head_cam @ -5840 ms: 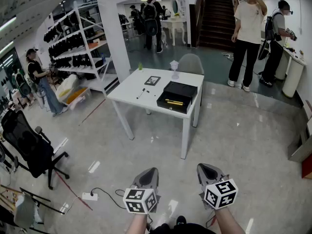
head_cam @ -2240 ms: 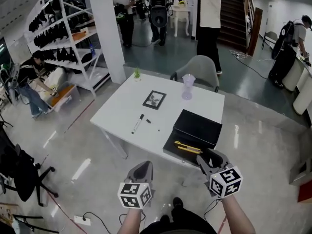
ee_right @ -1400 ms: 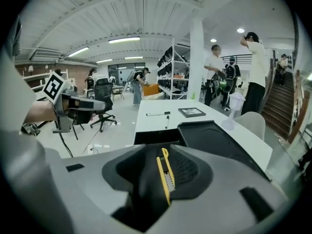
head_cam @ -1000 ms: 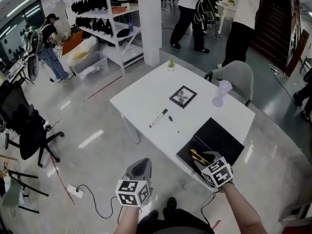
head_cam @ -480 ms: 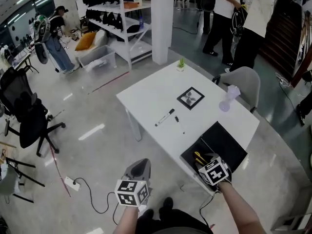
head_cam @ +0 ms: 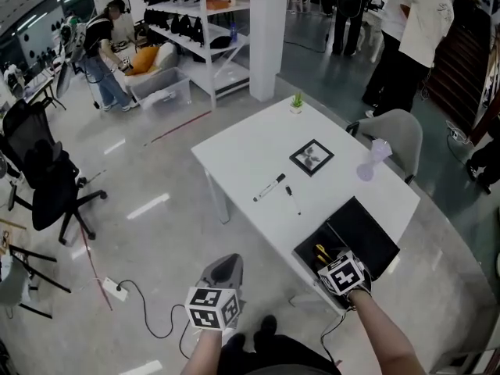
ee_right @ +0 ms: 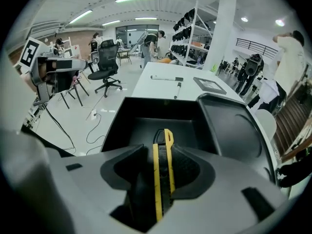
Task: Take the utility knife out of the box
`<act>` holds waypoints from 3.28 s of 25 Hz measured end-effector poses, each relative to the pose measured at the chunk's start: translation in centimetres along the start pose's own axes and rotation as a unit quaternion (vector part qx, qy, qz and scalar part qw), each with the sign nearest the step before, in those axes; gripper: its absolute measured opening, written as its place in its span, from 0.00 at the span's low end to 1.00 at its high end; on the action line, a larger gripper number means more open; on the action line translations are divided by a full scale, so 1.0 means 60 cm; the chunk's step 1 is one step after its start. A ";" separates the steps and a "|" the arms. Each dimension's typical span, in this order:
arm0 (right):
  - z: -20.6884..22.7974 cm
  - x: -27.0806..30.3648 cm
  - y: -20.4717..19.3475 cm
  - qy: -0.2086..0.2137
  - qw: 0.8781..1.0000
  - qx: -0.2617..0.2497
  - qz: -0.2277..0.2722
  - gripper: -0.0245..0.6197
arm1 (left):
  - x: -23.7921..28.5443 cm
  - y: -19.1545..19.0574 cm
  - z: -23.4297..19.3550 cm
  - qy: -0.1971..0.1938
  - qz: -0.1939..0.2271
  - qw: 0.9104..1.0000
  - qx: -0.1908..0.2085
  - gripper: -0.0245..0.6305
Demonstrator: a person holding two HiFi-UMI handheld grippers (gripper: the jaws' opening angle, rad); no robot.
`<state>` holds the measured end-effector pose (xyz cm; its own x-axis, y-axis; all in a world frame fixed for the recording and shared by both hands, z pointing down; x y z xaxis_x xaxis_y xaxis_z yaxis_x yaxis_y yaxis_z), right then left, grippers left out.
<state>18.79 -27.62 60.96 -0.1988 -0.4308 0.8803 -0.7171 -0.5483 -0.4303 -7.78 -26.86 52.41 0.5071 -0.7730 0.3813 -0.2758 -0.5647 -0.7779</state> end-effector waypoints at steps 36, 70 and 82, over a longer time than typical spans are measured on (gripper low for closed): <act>0.000 -0.054 0.014 0.038 0.978 0.126 0.160 0.22 | 0.019 0.009 0.023 -0.031 -0.020 0.999 0.025 0.07; 0.047 -0.256 0.025 -0.138 0.867 0.265 0.399 0.22 | 0.093 0.018 0.134 -0.125 -0.048 0.987 0.091 0.07; 0.042 -0.338 0.018 -0.172 0.822 0.292 0.458 0.22 | 0.098 0.012 0.168 -0.145 -0.046 0.983 0.102 0.07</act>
<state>23.75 -21.26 42.12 -0.2040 -0.9766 0.0686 0.0910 -0.0886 -0.9919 3.24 -28.89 49.05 0.7424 -0.5892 0.3189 -0.0636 -0.5359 -0.8419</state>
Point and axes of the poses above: the fingertips, and each gripper's own axes: x forward along the fingers, z to its right, y out of its top, the point moved 4 cm from there along -x, backward along the fingers, and after that the axes turned 13 degrees about -x, right-handed, at the moved point
